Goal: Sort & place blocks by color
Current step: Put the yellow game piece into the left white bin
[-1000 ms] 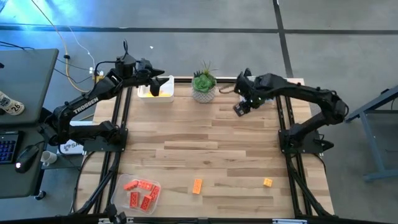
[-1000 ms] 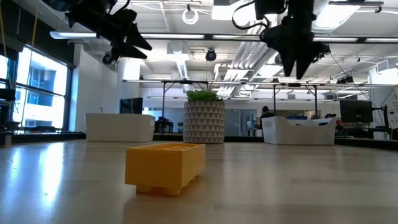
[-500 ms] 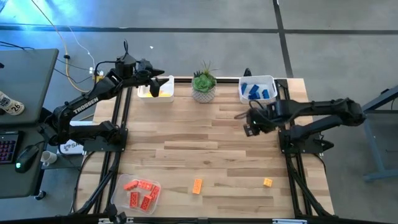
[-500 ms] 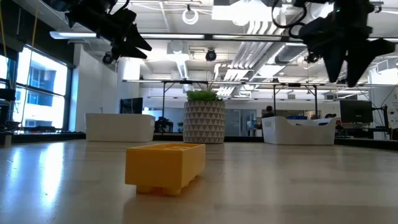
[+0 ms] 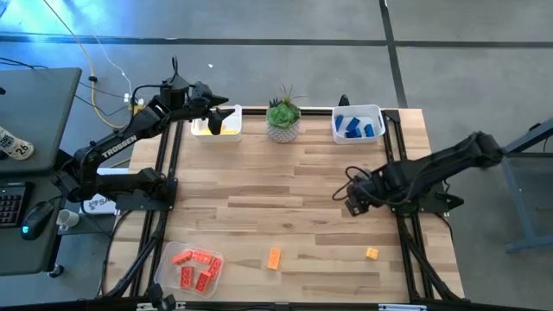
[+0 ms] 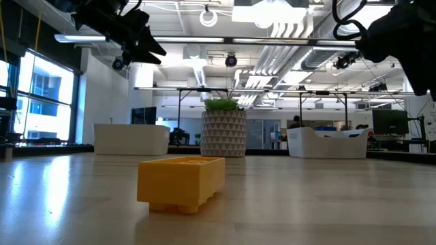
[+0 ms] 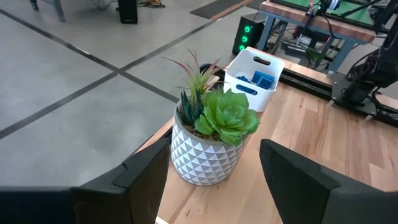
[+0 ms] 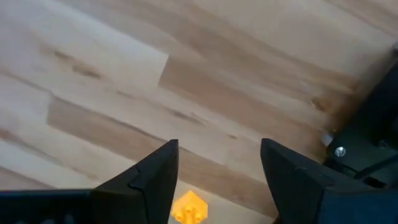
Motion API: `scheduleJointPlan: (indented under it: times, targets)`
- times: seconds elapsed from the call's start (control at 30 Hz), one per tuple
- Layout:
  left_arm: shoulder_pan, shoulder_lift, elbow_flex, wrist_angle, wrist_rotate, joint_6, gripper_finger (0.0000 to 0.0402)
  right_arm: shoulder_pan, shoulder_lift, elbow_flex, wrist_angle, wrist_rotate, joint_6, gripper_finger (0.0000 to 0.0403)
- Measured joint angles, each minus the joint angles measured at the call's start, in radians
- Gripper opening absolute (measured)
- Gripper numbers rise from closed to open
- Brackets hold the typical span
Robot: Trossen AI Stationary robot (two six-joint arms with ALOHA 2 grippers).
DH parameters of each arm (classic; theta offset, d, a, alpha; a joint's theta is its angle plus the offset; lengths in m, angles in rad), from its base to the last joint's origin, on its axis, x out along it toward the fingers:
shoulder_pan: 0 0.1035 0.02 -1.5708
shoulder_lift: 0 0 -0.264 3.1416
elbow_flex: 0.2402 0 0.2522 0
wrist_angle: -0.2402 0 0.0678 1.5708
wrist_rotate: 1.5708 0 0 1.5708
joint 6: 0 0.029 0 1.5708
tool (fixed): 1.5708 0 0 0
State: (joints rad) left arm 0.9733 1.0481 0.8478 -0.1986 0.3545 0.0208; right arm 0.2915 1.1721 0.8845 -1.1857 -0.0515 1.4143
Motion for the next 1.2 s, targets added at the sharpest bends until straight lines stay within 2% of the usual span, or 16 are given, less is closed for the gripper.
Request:
scheduleJointPlan:
  times: [0.17, 0.63, 0.87, 1.2]
  targets:
    - [0.000, 0.000, 0.000, 0.000, -0.003, -0.002, 0.0239, 0.085, 0.044, 0.000, 0.044, -0.055, -0.036, 0.0238]
    - [0.000, 0.000, 0.000, -0.016, -0.003, 0.008, 0.0239, 0.390, 0.268, 0.000, 0.222, -0.151, -0.079, 0.0241]
    - [0.000, 0.000, 0.000, -0.061, -0.003, 0.009, 0.0239, 0.456, 0.351, 0.000, 0.317, -0.166, -0.033, 0.0241]
    - [-0.008, 0.000, 0.000, -0.075, -0.003, 0.008, 0.0239, 0.484, 0.461, 0.000, 0.330, -0.166, -0.044, 0.0241]
